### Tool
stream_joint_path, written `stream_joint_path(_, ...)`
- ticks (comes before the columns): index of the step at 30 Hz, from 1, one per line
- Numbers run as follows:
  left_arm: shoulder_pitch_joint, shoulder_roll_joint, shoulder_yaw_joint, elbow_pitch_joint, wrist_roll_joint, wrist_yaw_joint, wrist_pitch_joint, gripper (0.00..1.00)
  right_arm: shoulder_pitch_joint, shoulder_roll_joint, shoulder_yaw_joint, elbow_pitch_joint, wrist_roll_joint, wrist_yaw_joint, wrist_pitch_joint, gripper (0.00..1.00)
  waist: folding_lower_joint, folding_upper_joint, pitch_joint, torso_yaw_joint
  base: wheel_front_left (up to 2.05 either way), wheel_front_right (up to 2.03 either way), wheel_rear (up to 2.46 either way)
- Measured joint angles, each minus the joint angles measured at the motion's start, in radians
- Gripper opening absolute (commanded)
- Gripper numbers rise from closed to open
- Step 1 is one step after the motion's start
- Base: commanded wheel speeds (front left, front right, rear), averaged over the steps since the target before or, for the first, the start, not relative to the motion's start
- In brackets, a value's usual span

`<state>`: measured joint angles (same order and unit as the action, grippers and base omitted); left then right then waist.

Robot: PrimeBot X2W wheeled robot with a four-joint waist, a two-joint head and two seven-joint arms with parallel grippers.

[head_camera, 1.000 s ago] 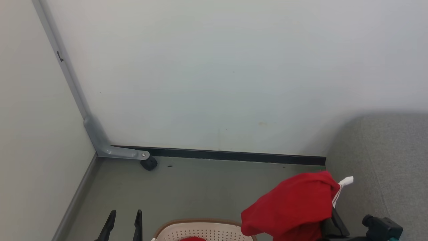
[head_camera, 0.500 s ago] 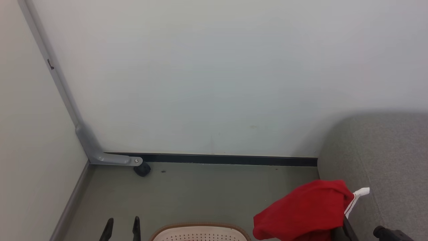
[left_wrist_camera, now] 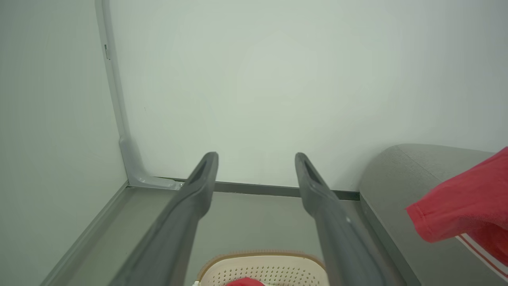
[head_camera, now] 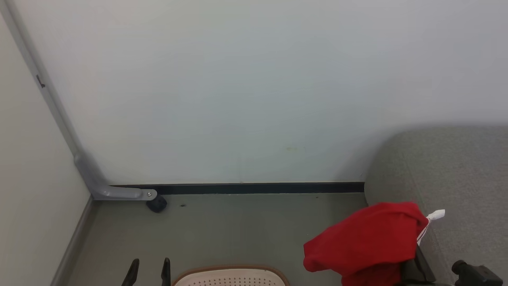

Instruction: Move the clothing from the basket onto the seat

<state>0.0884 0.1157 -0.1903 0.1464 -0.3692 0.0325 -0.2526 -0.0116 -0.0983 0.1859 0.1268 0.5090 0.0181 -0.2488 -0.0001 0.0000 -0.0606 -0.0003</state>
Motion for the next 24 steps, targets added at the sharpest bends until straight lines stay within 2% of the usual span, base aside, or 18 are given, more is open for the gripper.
stream_joint_path(9, 0.004, -0.016, 0.004, -0.024, 0.008, -0.037, 0.0, 1.0, -0.001, 0.001, -0.045, -0.032, -0.026, 0.0, 0.0, 0.0, 0.0, 0.0, 0.018, -0.08, 0.0, 0.0, 0.0)
stream_joint_path(24, -0.025, -0.032, -0.001, -0.051, 0.029, -0.087, 0.0, 1.0, -0.021, 0.004, -0.105, -0.077, -0.073, 0.008, 0.0, 0.0, 0.0001, 0.0, 0.067, -0.268, 0.0, 0.0, 0.0)
